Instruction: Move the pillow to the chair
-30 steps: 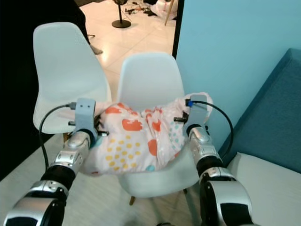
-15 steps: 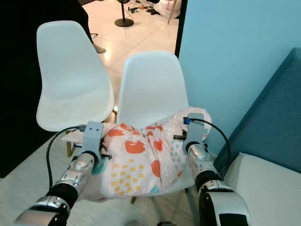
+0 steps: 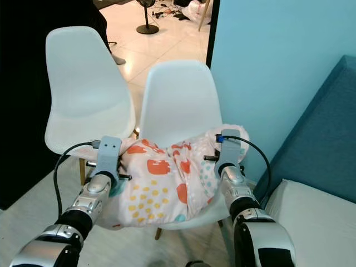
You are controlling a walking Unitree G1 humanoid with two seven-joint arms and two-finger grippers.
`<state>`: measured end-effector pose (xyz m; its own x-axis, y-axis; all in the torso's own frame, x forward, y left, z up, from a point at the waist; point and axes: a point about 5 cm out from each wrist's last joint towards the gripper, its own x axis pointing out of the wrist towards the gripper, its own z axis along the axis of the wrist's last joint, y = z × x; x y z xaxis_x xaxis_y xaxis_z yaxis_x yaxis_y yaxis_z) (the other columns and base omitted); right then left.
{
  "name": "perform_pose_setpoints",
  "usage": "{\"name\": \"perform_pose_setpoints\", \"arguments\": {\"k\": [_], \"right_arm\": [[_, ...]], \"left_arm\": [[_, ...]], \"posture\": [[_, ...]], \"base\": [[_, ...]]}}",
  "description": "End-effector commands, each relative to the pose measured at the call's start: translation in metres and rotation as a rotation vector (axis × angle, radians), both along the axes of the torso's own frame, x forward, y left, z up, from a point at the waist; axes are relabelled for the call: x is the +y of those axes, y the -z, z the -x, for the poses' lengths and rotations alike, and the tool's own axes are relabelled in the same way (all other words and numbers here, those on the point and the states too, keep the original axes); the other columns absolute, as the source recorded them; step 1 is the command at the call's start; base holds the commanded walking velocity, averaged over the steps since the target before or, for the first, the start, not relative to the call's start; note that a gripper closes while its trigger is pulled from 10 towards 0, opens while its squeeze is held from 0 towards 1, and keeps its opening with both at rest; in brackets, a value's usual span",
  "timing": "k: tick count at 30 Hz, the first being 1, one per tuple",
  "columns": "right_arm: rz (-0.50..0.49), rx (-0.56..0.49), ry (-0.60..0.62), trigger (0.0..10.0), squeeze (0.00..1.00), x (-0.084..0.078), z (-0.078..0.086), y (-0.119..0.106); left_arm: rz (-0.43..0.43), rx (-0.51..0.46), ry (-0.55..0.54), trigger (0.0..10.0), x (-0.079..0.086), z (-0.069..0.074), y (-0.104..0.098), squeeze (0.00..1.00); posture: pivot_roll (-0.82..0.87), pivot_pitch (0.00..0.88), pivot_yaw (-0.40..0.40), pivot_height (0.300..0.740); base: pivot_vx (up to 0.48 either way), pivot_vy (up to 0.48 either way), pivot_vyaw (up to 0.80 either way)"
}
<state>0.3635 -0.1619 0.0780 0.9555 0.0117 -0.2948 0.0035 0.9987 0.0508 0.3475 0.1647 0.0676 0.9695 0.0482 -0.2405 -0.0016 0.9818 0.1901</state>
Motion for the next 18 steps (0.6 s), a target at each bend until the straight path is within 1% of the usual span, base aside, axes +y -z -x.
{"name": "perform_pose_setpoints", "arguments": {"k": [1, 4, 7, 10, 11, 15, 18], "right_arm": [[-0.007, -0.046, -0.013, 10.0, 0.00, 0.0027, -0.0057, -0.0104], [-0.012, -0.056, -0.018, 10.0, 0.00, 0.0032, -0.0063, -0.0118], [-0.047, -0.061, -0.023, 10.0, 0.00, 0.0043, -0.0064, -0.0122], [-0.042, -0.064, -0.023, 10.0, 0.00, 0.0044, -0.0070, -0.0133], [-0.031, -0.061, -0.024, 10.0, 0.00, 0.0045, -0.0074, -0.0136], [-0.043, -0.062, -0.029, 10.0, 0.00, 0.0058, -0.0074, -0.0137], [-0.027, -0.064, -0.038, 10.0, 0.00, 0.0065, -0.0070, -0.0131]], "left_arm": [[-0.019, -0.039, 0.021, 10.0, -0.0021, -0.0041, -0.0072, 0.00], [-0.020, -0.040, 0.021, 10.0, -0.0019, -0.0044, -0.0074, 0.00], [-0.021, -0.044, 0.021, 10.0, -0.0014, -0.0053, -0.0086, 0.00], [-0.023, -0.047, 0.021, 10.0, -0.0008, -0.0060, -0.0095, 0.00], [-0.024, -0.048, 0.021, 10.0, -0.0006, -0.0065, -0.0101, 0.00], [-0.024, -0.050, 0.020, 10.0, -0.0003, -0.0071, -0.0110, 0.00], [0.001, -0.058, 0.007, 10.0, -0.0010, -0.0089, -0.0136, 0.00]], "posture": [[0.04, 0.118, -0.030, 0.683], [0.04, 0.118, -0.030, 0.683], [0.04, 0.116, -0.027, 0.673], [0.04, 0.116, -0.025, 0.663], [0.04, 0.117, -0.025, 0.663], [0.04, 0.117, -0.025, 0.663], [0.03, 0.125, -0.027, 0.648]], "base": [[0.000, 0.000, 0.00], [0.000, 0.000, 0.00], [0.000, 0.000, 0.00], [0.000, 0.000, 0.00], [0.000, 0.000, 0.00], [0.000, 0.000, 0.00], [0.000, 0.000, 0.00]]}}
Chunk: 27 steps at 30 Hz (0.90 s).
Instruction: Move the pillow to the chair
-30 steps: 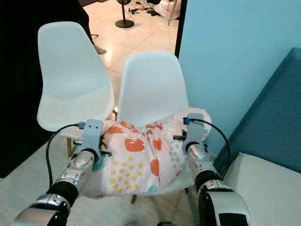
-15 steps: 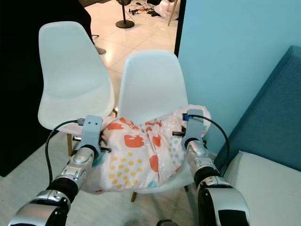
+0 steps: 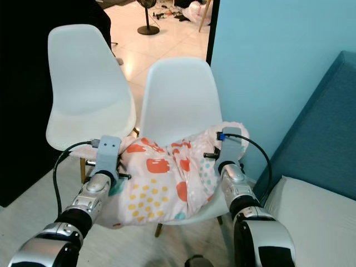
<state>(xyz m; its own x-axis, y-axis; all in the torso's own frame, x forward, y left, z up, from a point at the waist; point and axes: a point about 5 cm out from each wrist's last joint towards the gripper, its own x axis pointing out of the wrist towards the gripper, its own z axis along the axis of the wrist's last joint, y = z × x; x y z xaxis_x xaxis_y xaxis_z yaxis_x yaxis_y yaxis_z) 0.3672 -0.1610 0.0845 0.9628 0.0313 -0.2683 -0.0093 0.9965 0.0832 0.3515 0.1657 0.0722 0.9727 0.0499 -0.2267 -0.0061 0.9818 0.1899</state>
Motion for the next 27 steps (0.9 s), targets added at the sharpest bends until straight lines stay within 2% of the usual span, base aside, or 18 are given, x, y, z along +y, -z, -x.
{"name": "perform_pose_setpoints", "arguments": {"k": [1, 6, 13, 19, 27], "right_arm": [[0.005, -0.037, -0.026, 10.0, 0.00, 0.0056, -0.0033, -0.0065], [0.033, -0.028, -0.031, 10.0, 0.00, 0.0036, -0.0028, -0.0054], [0.018, -0.038, -0.038, 10.0, 0.00, 0.0036, -0.0052, -0.0097], [0.021, -0.055, -0.034, 10.0, 0.00, 0.0032, -0.0062, -0.0123], [0.023, -0.044, -0.033, 10.0, 0.00, 0.0012, -0.0049, -0.0098]], "left_arm": [[0.001, -0.043, 0.009, 10.0, -0.0020, -0.0049, -0.0090, 0.00], [0.001, -0.048, 0.014, 10.0, -0.0043, -0.0055, -0.0096, 0.00], [-0.005, -0.047, 0.006, 10.0, 0.0004, -0.0047, -0.0086, 0.00], [-0.004, -0.051, -0.012, 10.0, 0.0038, -0.0046, -0.0092, 0.00], [0.005, -0.043, 0.002, 10.0, 0.0012, -0.0029, -0.0064, 0.00]], "posture": [[0.03, 0.125, -0.027, 0.648], [0.03, 0.131, -0.031, 0.648], [0.02, 0.147, -0.043, 0.648], [0.02, 0.151, -0.054, 0.629], [0.02, 0.162, -0.058, 0.629]], "base": [[0.000, 0.000, 0.00], [0.000, 0.000, 0.00], [0.000, 0.000, 0.00], [0.000, 0.000, 0.00], [0.000, 0.000, 0.00]]}}
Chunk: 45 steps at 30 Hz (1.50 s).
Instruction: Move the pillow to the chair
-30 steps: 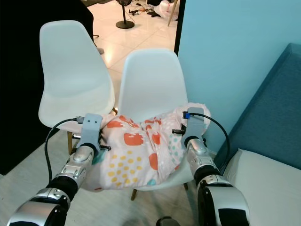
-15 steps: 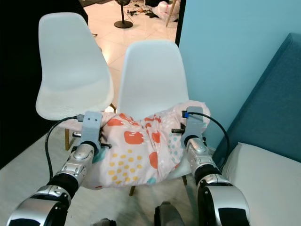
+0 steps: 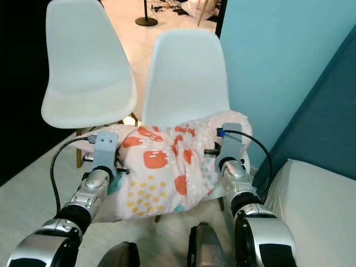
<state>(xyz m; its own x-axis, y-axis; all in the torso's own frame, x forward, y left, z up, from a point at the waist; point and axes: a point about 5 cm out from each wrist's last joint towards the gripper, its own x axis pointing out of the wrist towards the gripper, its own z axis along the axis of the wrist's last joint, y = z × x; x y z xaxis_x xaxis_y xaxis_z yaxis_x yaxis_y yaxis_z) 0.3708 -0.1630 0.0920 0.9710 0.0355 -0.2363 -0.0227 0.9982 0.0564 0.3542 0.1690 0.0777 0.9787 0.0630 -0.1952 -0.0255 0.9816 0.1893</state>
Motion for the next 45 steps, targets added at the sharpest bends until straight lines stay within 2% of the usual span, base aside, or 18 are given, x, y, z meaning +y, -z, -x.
{"name": "perform_pose_setpoints", "arguments": {"k": [1, 9, 14, 17, 18, 21, 25, 27, 28, 29, 30, 31, 34, 39, 45], "right_arm": [[-0.008, -0.014, -0.022, 10.0, 0.00, 0.003, -0.001, -0.002], [0.039, -0.032, 0.028, 10.0, 0.00, -0.007, -0.005, -0.011], [0.102, -0.067, 0.109, 10.0, 0.00, -0.021, -0.014, -0.029], [0.107, -0.087, 0.174, 10.0, 0.00, -0.035, -0.017, -0.040], [0.107, -0.087, 0.174, 10.0, 0.00, -0.035, -0.017, -0.040], [0.112, -0.115, 0.266, 10.0, 0.00, -0.059, -0.019, -0.055], [0.123, -0.130, 0.328, 10.0, 0.00, -0.079, -0.017, -0.062], [0.125, -0.131, 0.335, 10.0, 0.00, -0.081, -0.016, -0.063], [0.127, -0.125, 0.355, 10.0, 0.00, -0.086, -0.014, -0.061], [0.129, -0.121, 0.360, 10.0, 0.00, -0.088, -0.013, -0.059], [0.129, -0.121, 0.360, 10.0, 0.00, -0.088, -0.013, -0.059], [0.133, -0.111, 0.365, 10.0, 0.00, -0.089, -0.011, -0.055], [0.132, -0.089, 0.358, 10.0, 0.00, -0.086, -0.009, -0.047], [0.106, -0.068, 0.323, 10.0, 0.00, -0.078, -0.007, -0.037], [0.131, -0.034, 0.306, 10.0, 0.00, -0.072, -0.006, -0.030]], "left_arm": [[0.007, -0.007, 0.019, 10.0, -0.002, 0.000, 0.000, 0.00], [-0.016, -0.003, 0.057, 10.0, -0.010, -0.004, -0.003, 0.00], [-0.033, -0.021, 0.118, 10.0, -0.026, -0.012, -0.015, 0.00], [-0.044, -0.037, 0.164, 10.0, -0.039, -0.017, -0.022, 0.00], [-0.044, -0.037, 0.164, 10.0, -0.039, -0.017, -0.022, 0.00], [-0.038, -0.072, 0.221, 10.0, -0.060, -0.024, -0.037, 0.00], [-0.004, -0.100, 0.277, 10.0, -0.083, -0.027, -0.048, 0.00], [-0.001, -0.103, 0.289, 10.0, -0.086, -0.027, -0.049, 0.00], [0.012, -0.110, 0.342, 10.0, -0.099, -0.025, -0.051, 0.00], [0.018, -0.112, 0.365, 10.0, -0.105, -0.024, -0.051, 0.00], [0.018, -0.112, 0.365, 10.0, -0.105, -0.024, -0.051, 0.00], [0.021, -0.114, 0.402, 10.0, -0.113, -0.022, -0.051, 0.00], [0.012, -0.107, 0.443, 10.0, -0.122, -0.018, -0.047, 0.00], [-0.007, -0.085, 0.436, 10.0, -0.119, -0.017, -0.042, 0.00], [-0.043, -0.056, 0.360, 10.0, -0.099, -0.020, -0.037, 0.00]], "posture": [[0.02, 0.165, -0.058, 0.624], [0.02, 0.199, -0.056, 0.614], [0.03, 0.215, -0.053, 0.614], [0.03, 0.215, -0.053, 0.614], [0.03, 0.215, -0.053, 0.614], [0.03, 0.218, -0.044, 0.614], [0.02, 0.216, -0.034, 0.614], [0.02, 0.216, -0.034, 0.614], [0.02, 0.217, -0.025, 0.614], [0.02, 0.217, -0.025, 0.614], [0.02, 0.217, -0.025, 0.614], [0.02, 0.219, -0.021, 0.614], [0.02, 0.220, -0.017, 0.614], [0.02, 0.222, -0.015, 0.604], [0.03, 0.220, -0.018, 0.579]], "base": [[0.000, 0.000, 0.00], [0.000, 0.000, 0.00], [0.000, 0.000, 0.00], [0.000, 0.000, 0.00], [0.000, 0.000, 0.00], [0.000, 0.000, 0.00], [0.000, 0.000, 0.00], [0.000, 0.000, 0.00], [0.000, 0.000, 0.00], [0.000, 0.000, 0.00], [0.000, 0.000, 0.00], [0.000, 0.000, 0.00], [0.000, 0.000, 0.00], [0.000, 0.000, 0.00], [0.000, 0.000, 0.00]]}}
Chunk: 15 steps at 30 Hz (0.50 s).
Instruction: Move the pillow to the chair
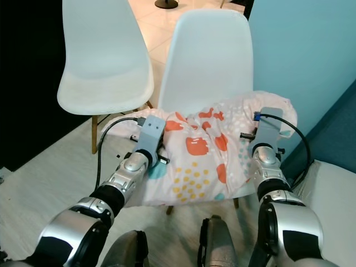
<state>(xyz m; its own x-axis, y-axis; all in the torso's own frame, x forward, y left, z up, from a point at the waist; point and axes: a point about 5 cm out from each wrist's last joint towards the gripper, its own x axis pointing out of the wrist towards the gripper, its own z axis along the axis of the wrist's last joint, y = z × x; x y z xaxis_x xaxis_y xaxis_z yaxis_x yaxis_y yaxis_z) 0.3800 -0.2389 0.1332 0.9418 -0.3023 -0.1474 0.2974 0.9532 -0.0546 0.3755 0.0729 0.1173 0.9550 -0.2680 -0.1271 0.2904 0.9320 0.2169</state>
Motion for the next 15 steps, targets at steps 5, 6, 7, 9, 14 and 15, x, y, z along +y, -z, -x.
{"name": "perform_pose_setpoints", "arguments": {"k": [5, 6, 7, 9, 14, 15], "right_arm": [[-0.054, 0.053, -0.008, 10.0, 0.00, 0.008, 0.003, 0.014], [-0.073, 0.048, -0.020, 10.0, 0.00, 0.009, 0.003, 0.014], [-0.091, 0.045, -0.029, 10.0, 0.00, 0.010, 0.003, 0.015], [-0.109, 0.039, -0.028, 10.0, 0.82, 0.010, 0.003, 0.015], [-0.127, 0.028, -0.038, 10.0, 1.00, 0.011, 0.003, 0.016], [-0.134, 0.024, -0.039, 10.0, 1.00, 0.012, 0.003, 0.016]], "left_arm": [[-0.043, 0.031, -0.016, 10.0, 0.008, 0.001, 0.008, 0.00], [-0.044, 0.041, -0.016, 10.0, 0.008, 0.002, 0.009, 0.00], [-0.050, 0.054, -0.011, 10.0, 0.009, 0.002, 0.011, 0.00], [-0.017, 0.090, 0.006, 10.0, 0.009, 0.003, 0.014, 0.00], [0.044, 0.118, -0.003, 10.0, 0.014, 0.004, 0.017, 0.33], [0.054, 0.122, 0.003, 10.0, 0.014, 0.004, 0.017, 1.00]], "posture": [[0.03, 0.221, -0.023, 0.579], [0.03, 0.221, -0.023, 0.579], [0.03, 0.221, -0.023, 0.579], [0.03, 0.221, -0.028, 0.579], [0.03, 0.218, -0.029, 0.579], [0.03, 0.218, -0.029, 0.579]], "base": [[0.000, 0.000, 0.00], [0.000, 0.000, 0.00], [0.000, 0.000, 0.00], [0.000, 0.000, 0.00], [0.000, 0.000, 0.00], [0.000, 0.000, 0.00]]}}
